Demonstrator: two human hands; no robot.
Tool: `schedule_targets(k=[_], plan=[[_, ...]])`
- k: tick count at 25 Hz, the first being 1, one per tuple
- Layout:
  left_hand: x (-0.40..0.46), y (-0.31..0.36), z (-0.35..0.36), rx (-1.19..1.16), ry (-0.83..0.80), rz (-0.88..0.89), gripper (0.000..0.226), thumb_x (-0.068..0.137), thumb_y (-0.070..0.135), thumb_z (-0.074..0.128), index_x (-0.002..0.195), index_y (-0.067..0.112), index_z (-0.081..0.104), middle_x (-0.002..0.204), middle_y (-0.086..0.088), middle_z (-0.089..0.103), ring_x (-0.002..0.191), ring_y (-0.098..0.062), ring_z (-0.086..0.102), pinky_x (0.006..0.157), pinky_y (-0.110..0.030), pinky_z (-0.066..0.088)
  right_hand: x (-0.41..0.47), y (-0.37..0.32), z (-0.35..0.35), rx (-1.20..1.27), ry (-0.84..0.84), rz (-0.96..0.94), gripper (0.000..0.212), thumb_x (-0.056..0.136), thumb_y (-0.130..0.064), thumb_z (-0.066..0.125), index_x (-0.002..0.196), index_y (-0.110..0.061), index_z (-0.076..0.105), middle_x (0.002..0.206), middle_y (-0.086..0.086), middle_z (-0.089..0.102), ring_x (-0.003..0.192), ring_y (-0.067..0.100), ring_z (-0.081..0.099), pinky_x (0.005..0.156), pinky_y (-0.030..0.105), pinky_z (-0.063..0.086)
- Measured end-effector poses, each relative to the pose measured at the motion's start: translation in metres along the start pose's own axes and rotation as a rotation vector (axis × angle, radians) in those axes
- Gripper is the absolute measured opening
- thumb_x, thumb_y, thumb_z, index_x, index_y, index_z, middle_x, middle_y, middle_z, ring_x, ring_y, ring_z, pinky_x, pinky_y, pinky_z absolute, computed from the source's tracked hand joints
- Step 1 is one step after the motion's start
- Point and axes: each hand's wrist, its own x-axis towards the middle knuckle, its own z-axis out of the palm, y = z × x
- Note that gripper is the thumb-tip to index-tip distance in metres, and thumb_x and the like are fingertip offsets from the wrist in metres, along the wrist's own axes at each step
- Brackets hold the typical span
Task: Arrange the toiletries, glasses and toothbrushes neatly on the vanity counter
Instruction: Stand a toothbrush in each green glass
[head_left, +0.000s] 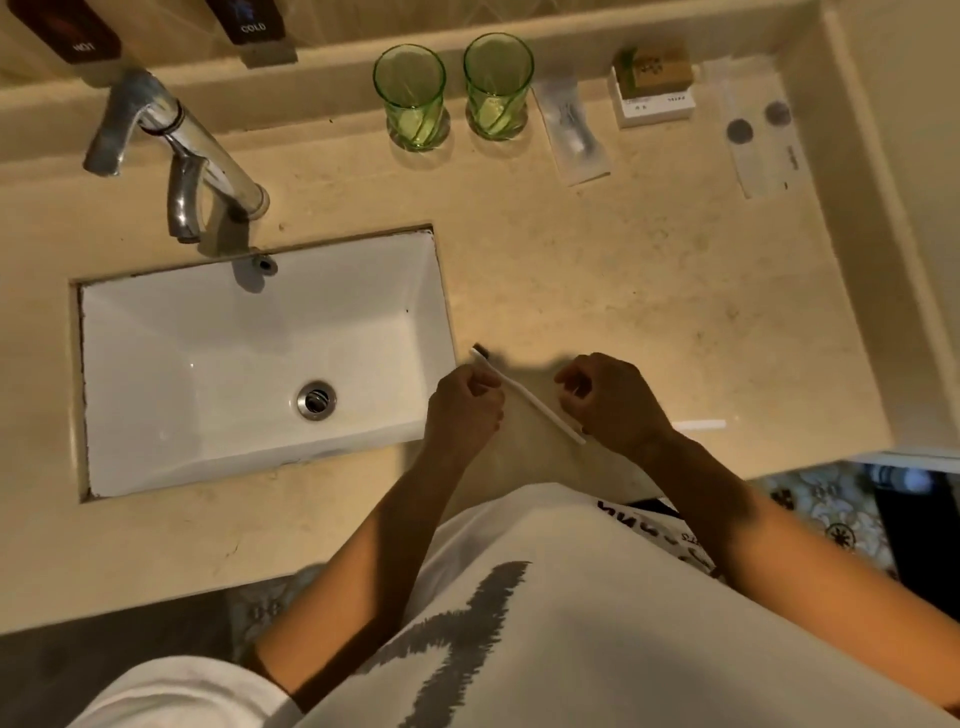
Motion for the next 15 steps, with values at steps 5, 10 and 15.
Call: schedule_targets(k=[5, 10, 15], plan=[[-0.016, -0.008, 0.034, 0.149, -0.070, 0.054, 0.012, 0.092, 0.019, 0.060, 0.085, 0.026, 0.065, 0.078, 0.000, 0.073, 0.076, -0.024, 0.075, 0.075, -0.041, 0.065, -0.032, 0.019, -0.006, -0.027, 0.041, 0.053, 0.017, 0.084, -0.016, 0.070, 0.101, -0.016, 0.072, 0.092, 0.000, 0.067, 0.083, 0.015, 0.062, 0.075, 0.022, 0.042], [-0.019, -0.008, 0.044, 0.054, -0.015, -0.076, 0.022, 0.081, 0.012, 0.054, 0.073, 0.000, 0.070, 0.082, -0.023, 0.072, 0.083, -0.041, 0.071, 0.085, -0.053, 0.062, -0.011, 0.006, 0.017, -0.056, 0.054, -0.059, 0.025, 0.087, -0.014, 0.067, 0.112, -0.011, 0.071, 0.106, 0.010, 0.070, 0.095, 0.025, 0.065, 0.086, 0.031, 0.051], [-0.023, 0.010, 0.049, -0.214, 0.022, -0.229, 0.016, 0.088, -0.001, 0.053, 0.081, -0.008, 0.066, 0.080, -0.026, 0.066, 0.063, -0.033, 0.065, 0.071, -0.043, 0.065, -0.013, 0.002, 0.024, -0.064, 0.058, -0.212, 0.018, 0.079, 0.000, 0.066, 0.094, 0.007, 0.073, 0.089, 0.027, 0.071, 0.081, 0.042, 0.067, 0.072, 0.040, 0.054]])
